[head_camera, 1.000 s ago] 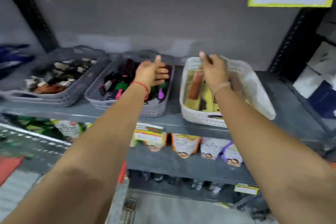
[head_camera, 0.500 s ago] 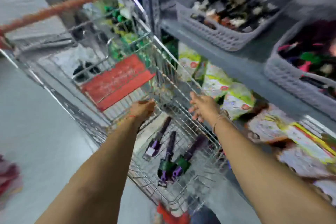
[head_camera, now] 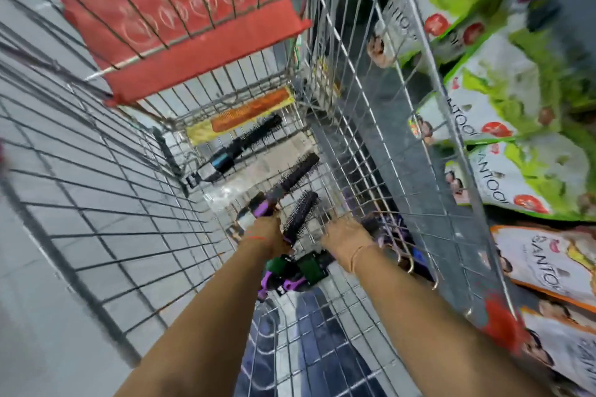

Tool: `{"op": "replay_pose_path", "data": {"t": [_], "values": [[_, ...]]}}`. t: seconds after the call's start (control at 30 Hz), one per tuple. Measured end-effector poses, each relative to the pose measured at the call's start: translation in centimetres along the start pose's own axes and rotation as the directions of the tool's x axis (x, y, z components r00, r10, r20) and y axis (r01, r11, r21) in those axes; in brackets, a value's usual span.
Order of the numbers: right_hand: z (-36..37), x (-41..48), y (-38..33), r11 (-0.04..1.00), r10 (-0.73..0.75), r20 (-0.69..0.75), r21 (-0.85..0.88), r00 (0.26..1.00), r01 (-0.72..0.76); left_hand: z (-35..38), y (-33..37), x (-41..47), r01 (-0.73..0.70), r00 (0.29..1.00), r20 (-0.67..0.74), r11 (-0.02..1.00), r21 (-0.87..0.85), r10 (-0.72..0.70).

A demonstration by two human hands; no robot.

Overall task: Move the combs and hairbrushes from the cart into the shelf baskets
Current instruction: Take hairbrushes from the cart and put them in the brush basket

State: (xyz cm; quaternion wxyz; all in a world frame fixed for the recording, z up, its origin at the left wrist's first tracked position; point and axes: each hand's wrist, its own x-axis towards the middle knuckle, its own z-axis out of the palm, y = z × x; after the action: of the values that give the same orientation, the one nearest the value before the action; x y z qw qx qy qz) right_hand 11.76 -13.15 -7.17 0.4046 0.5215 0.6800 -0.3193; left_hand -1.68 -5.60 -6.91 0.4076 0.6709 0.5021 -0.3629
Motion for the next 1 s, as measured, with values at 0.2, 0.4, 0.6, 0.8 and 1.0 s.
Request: {"op": "replay_pose_path", "data": {"t": [0.2, 0.4, 0.6, 0.8, 1.0], "values": [[-0.3, 0.2, 0.0, 0.947, -0.139, -0.089, -0.304, 0.986, 0.106, 1.3, 0.6, 0.0, 0.024, 0.993, -0.105, 0.982, -0.186, -0.044], [-2.2, -0.8, 2.2, 0.998, -0.054, -0.345, -0.043, 0.937, 0.042, -2.0, 0.6, 0.8, 0.008, 0.981, -0.153, 0.818, -0.576, -0.117], [0.3, -1.1, -0.2, 0.07, 0.557, 0.104, 0.983, 0.824, -0.171, 0.5, 1.1, 0.6, -0.015, 0.968, -0.23, 0.888, -0.459, -0.103], [1.6, 1.4, -1.6, -0.279, 0.544, 0.252, 0.954, 0.8, -0.111, 1.1, 1.1, 0.9, 0.019, 0.962, -0.198, 0.771, -0.637, -0.187], [0.8, 0.2, -0.3, -0.319, 0.459, 0.257, 0.941, 0.85, -0.113, -1.9, -0.3, 0.5, 0.035, 0.984, -0.114, 0.782, -0.623, -0.135]]}}
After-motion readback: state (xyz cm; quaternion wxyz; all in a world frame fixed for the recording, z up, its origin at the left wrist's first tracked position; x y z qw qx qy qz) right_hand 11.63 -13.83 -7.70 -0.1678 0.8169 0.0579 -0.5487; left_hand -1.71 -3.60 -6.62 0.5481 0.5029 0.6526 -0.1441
